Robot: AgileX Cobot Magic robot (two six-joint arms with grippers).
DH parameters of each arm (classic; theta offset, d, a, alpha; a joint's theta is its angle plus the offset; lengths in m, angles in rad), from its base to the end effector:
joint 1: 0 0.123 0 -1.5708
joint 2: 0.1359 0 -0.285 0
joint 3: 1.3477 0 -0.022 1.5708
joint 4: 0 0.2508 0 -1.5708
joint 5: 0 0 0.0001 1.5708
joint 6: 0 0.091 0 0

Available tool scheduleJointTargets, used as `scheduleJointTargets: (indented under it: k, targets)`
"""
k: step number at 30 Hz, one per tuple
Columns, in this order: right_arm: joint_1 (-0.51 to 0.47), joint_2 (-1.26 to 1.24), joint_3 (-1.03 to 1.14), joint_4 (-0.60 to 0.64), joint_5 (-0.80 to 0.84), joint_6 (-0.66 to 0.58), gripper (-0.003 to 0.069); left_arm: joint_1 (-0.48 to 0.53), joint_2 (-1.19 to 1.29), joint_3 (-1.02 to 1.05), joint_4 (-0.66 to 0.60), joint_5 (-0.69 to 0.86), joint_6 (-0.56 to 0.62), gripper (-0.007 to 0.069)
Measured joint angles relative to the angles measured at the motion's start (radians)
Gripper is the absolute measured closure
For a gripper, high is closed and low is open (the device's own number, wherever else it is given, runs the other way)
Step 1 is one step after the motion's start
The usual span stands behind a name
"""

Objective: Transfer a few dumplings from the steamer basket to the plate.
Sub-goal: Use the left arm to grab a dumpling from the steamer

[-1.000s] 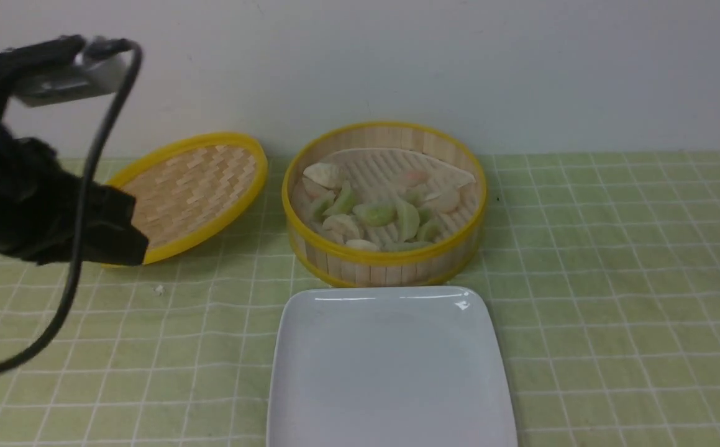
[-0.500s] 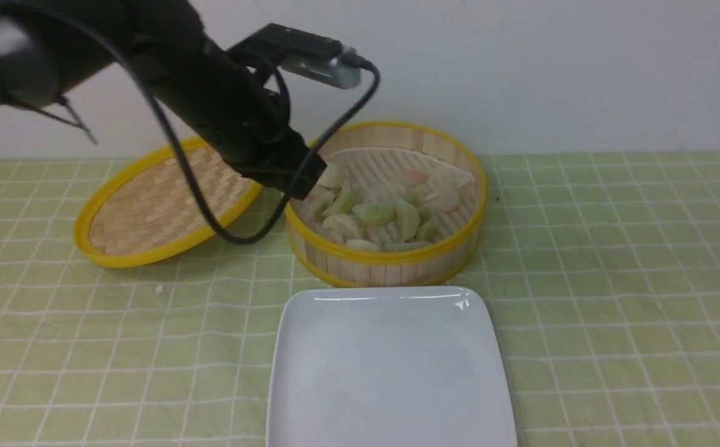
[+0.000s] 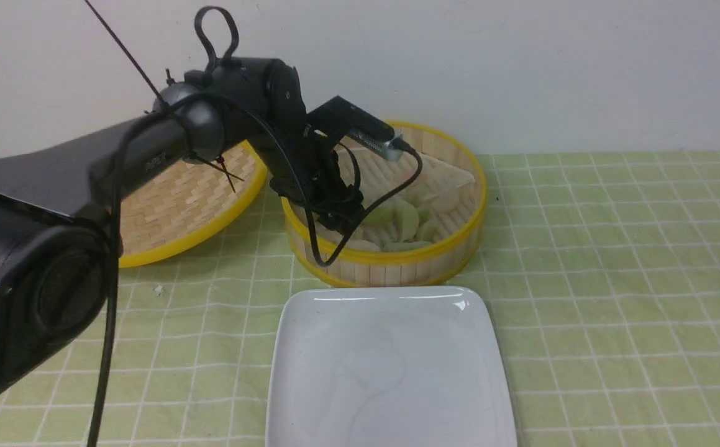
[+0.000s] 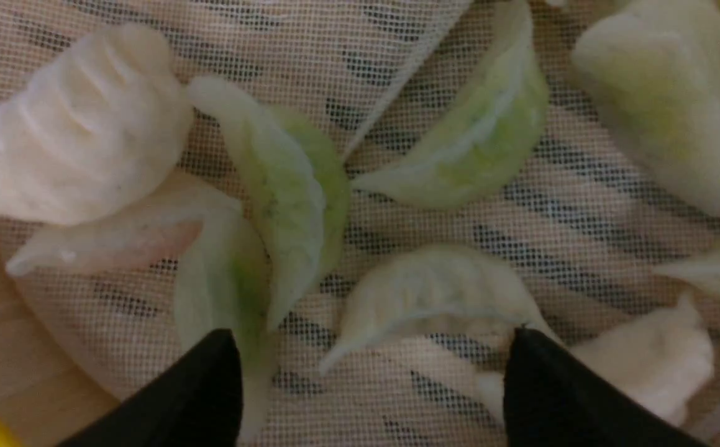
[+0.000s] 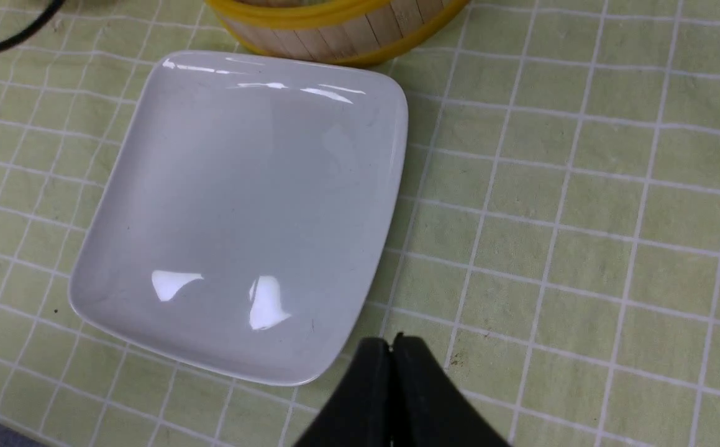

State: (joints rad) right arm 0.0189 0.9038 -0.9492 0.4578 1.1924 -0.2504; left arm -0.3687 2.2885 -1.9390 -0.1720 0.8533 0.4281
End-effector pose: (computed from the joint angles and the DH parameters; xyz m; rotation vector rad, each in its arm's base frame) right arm 0.1439 0.0401 0.3529 -0.2665 2.5258 0.5261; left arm 0.4649 -0.1922 0.1857 0.9350 2.5084 -0.1904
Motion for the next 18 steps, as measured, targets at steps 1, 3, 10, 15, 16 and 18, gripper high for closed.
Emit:
scheduleJointTargets:
  k: [1,3,10,15,16,18]
  targets:
    - [0.000,0.000,0.000,0.000,0.000,0.000,0.0673,-0.001,0.006,0.000,0.000,-0.004,0.000,0.0104]
    - [0.000,0.000,0.000,0.000,0.000,0.000,0.0673,-0.004,0.008,-0.003,-0.002,-0.018,0.004,0.0103]
    - [0.000,0.000,0.000,0.007,0.000,0.001,0.0673,-0.023,0.048,-0.007,-0.003,-0.054,0.016,0.0162]
    - [0.000,0.000,0.000,0.009,0.000,0.001,0.0673,-0.035,0.053,-0.011,0.000,-0.048,0.016,0.0351]
    - [0.000,0.000,0.000,0.009,0.000,0.001,0.0673,-0.036,0.053,-0.019,0.002,-0.039,0.016,0.0404]
    - [0.000,0.000,0.000,0.009,0.001,0.001,0.0673,-0.042,0.053,-0.040,0.004,-0.005,0.015,0.0420]
